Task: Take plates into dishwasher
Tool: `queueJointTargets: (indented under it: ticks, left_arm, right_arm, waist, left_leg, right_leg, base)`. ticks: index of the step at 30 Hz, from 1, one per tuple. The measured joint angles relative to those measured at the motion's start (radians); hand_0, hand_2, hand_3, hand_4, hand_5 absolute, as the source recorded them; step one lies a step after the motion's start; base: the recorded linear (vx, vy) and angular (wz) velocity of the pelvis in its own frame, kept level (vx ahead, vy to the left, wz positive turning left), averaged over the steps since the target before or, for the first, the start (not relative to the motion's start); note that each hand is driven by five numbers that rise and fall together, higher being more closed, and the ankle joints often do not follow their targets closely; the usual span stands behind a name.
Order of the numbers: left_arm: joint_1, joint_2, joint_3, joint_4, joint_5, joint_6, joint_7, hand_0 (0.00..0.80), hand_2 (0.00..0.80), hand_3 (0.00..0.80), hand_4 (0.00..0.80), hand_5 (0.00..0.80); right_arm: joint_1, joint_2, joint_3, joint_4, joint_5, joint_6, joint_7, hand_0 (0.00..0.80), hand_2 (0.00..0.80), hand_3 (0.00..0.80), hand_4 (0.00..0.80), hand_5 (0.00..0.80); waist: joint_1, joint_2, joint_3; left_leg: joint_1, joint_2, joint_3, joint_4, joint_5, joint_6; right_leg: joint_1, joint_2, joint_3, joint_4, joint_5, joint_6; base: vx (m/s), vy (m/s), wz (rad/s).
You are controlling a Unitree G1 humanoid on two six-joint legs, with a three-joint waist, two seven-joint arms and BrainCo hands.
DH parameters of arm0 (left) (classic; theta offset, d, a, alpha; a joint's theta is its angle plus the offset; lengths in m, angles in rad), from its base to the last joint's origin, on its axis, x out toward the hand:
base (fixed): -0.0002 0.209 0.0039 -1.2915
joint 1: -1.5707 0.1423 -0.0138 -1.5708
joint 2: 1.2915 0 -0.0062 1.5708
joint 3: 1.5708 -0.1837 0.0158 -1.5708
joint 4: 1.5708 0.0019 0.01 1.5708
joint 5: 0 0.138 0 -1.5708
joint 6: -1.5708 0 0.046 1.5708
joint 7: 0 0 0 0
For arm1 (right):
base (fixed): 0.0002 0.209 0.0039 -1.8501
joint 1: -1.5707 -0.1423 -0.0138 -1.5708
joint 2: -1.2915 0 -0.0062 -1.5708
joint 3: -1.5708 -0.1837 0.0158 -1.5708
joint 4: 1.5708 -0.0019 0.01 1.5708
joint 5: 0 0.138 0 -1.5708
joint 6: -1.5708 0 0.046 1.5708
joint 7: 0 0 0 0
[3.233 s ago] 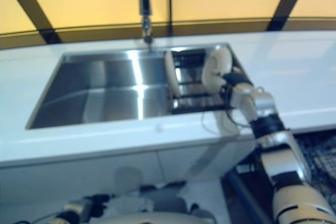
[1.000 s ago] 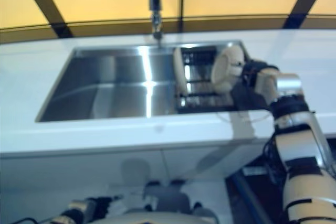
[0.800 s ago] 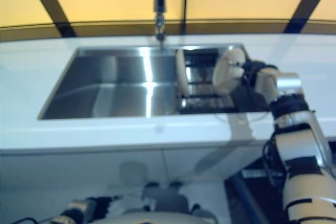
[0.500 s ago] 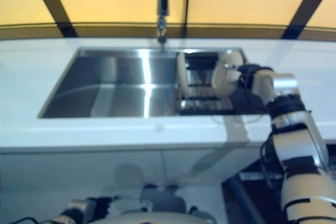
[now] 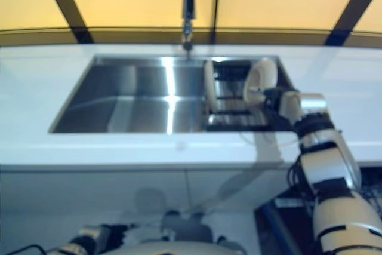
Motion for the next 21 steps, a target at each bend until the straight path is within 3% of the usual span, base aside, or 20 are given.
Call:
queueJointTargets:
  ticks: [1, 2, 3, 4, 11, 21]
  left_arm:
    - [-0.001, 0.000, 0.000, 0.000, -0.005, 0.001, 0.001, 0.000, 0.000, 0.000, 0.000, 0.000]
    - [-0.002, 0.000, 0.000, 0.000, -0.010, 0.002, 0.002, 0.000, 0.000, 0.000, 0.000, 0.000]
    - [-0.004, 0.000, 0.000, 0.000, -0.015, 0.004, 0.005, 0.000, 0.000, 0.000, 0.000, 0.000]
    - [-0.007, -0.001, 0.000, 0.000, -0.018, 0.008, 0.008, 0.000, 0.000, 0.000, 0.000, 0.000]
    - [-0.020, -0.006, 0.000, 0.000, -0.061, 0.019, 0.029, 0.000, 0.000, 0.000, 0.000, 0.000]
    - [-0.027, -0.004, 0.001, 0.001, -0.056, 0.011, 0.026, 0.000, 0.000, 0.000, 0.000, 0.000]
  right_arm:
    - [0.000, 0.000, 0.000, 0.000, -0.014, -0.002, 0.001, 0.066, 0.066, 0.066, 0.066, 0.066]
    - [0.000, -0.001, 0.000, 0.001, -0.022, -0.003, 0.001, 0.307, 0.307, 0.307, 0.307, 0.307]
    - [0.000, 0.000, 0.000, 0.003, -0.040, -0.010, 0.001, 0.477, 0.477, 0.477, 0.477, 0.477]
    - [0.000, -0.002, 0.000, 0.005, -0.068, -0.026, -0.004, 0.800, 0.800, 0.800, 0.800, 0.800]
    - [0.000, -0.025, 0.009, 0.009, -0.188, -0.099, -0.034, 0.800, 0.800, 0.800, 0.800, 0.800]
    - [-0.001, -0.050, 0.014, -0.002, -0.214, -0.201, -0.030, 0.800, 0.800, 0.800, 0.800, 0.800]
  waist:
    - [0.000, 0.006, 0.004]
    - [0.000, 0.011, 0.006]
    - [0.000, 0.016, 0.008]
    - [0.001, 0.022, 0.013]
    - [0.002, 0.053, 0.035]
    - [0.003, 0.039, 0.051]
  left_leg:
    - [-0.002, 0.000, -0.001, 0.001, 0.000, 0.000]
    - [-0.006, 0.000, -0.002, 0.003, 0.000, 0.000]
    - [-0.013, -0.001, -0.004, 0.005, 0.001, 0.000]
    - [-0.013, -0.001, -0.007, 0.008, 0.001, 0.001]
    - [-0.037, -0.003, -0.026, 0.021, 0.002, 0.002]
    - [-0.046, -0.004, -0.030, 0.021, 0.004, 0.001]
  right_leg:
    - [-0.001, 0.000, 0.000, 0.000, 0.000, 0.000]
    - [-0.004, -0.001, -0.002, 0.000, 0.000, 0.000]
    - [-0.009, -0.001, -0.005, 0.000, 0.000, 0.000]
    - [-0.009, -0.002, -0.007, 0.000, 0.001, 0.000]
    - [-0.018, -0.003, -0.012, 0.000, 0.000, 0.001]
    - [-0.024, -0.004, -0.016, 0.000, 0.000, 0.001]
  base:
    - [0.033, 0.042, 0.03]
    - [0.020, 0.045, 0.05]
    - [0.012, 0.064, 0.07]
    - [-0.010, 0.062, 0.08]
    - [-0.038, 0.020, 0.07]
    - [-0.002, -0.003, 0.01]
